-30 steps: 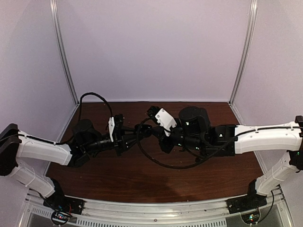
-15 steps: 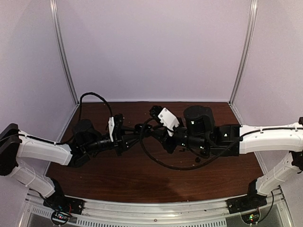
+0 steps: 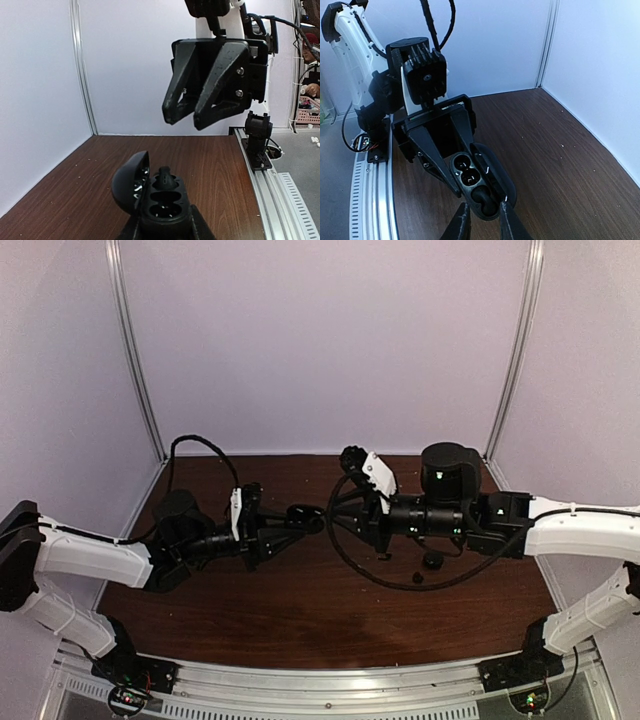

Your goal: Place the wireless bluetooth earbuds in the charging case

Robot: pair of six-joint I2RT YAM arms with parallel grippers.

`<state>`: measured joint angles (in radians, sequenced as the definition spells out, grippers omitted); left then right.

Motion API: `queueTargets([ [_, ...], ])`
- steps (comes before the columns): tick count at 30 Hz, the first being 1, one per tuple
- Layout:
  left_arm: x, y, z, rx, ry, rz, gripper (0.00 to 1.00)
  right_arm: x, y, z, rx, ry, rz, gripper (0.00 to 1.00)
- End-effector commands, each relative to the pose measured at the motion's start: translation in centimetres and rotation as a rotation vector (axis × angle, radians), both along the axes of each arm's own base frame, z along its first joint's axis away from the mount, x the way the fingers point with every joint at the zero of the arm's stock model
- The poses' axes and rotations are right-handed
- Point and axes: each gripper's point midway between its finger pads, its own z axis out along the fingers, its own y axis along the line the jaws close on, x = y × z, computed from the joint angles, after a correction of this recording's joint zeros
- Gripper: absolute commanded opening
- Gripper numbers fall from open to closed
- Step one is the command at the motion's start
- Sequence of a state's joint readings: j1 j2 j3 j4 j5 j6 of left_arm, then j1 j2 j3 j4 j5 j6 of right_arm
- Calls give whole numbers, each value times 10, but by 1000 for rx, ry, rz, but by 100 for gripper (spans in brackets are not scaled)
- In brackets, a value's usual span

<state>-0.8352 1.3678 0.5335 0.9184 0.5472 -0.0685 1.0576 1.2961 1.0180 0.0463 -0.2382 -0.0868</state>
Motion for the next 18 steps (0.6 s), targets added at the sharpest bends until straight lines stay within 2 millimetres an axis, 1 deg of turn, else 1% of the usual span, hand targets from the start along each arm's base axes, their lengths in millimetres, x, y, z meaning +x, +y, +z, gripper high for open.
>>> queueTargets([
  [1, -8, -4, 25, -56, -69, -45, 0, -13, 9, -3, -12, 14, 100, 21],
  [4, -8, -5, 25, -53, -66, -53, 0, -14, 15, -13, -37, 36, 123, 20],
  [6, -8, -6, 24, -51, -65, -58, 0, -9, 17, -17, -50, 39, 102, 18],
  [8, -8, -6, 24, -50, -66, -61, 0, -5, 18, -20, -58, 37, 86, 17],
  [11, -8, -7, 23, -48, -63, -63, 0, -5, 19, -22, -63, 42, 88, 16],
  [15, -7, -7, 21, -49, -55, -61, 0, -10, 20, -25, -65, 45, 117, 15],
  [18, -4, -6, 20, -54, -40, -43, 0, -18, 16, -24, -61, 46, 149, 16],
])
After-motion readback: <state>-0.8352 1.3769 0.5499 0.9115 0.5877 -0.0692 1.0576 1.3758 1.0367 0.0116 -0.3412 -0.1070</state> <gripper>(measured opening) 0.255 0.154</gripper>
